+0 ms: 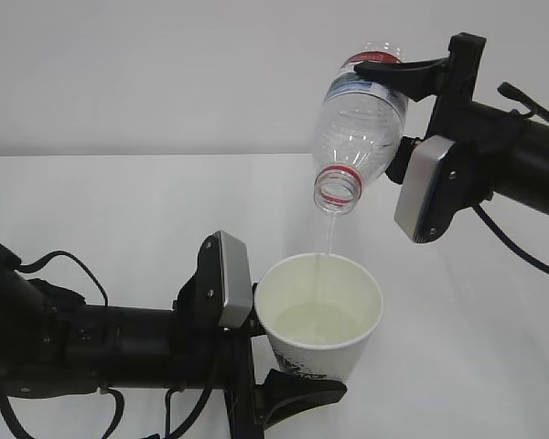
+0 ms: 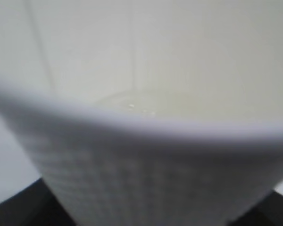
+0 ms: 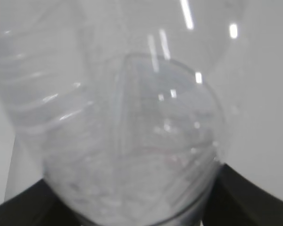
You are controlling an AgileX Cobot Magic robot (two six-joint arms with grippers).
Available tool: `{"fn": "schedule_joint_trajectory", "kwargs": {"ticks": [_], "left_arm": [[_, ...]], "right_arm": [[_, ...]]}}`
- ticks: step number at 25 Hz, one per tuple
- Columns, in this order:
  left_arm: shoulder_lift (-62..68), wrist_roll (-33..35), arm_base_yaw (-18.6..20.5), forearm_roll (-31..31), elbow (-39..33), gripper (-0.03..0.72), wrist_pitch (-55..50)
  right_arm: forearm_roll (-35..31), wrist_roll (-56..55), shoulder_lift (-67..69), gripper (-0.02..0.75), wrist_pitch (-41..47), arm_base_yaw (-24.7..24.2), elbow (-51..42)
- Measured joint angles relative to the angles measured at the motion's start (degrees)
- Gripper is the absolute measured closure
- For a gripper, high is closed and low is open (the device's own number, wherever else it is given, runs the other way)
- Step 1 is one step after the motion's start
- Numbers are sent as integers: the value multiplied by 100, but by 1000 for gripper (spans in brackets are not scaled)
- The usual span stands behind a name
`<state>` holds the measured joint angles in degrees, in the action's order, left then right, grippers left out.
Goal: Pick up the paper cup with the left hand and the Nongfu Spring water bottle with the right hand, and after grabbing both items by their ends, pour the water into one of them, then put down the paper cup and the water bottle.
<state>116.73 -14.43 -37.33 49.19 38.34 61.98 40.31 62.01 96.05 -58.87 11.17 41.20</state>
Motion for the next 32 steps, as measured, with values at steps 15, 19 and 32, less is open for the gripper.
{"fn": "schedule_joint_trajectory", "kwargs": {"ticks": [15, 19, 32], "left_arm": [[0, 0, 0, 0, 0, 142, -5], [0, 0, 0, 0, 0, 142, -5], [0, 0, 0, 0, 0, 142, -5]], "right_arm": [[0, 11, 0, 260, -13, 0, 0], [0, 11, 0, 260, -13, 0, 0], [0, 33, 0, 260, -13, 0, 0]]}}
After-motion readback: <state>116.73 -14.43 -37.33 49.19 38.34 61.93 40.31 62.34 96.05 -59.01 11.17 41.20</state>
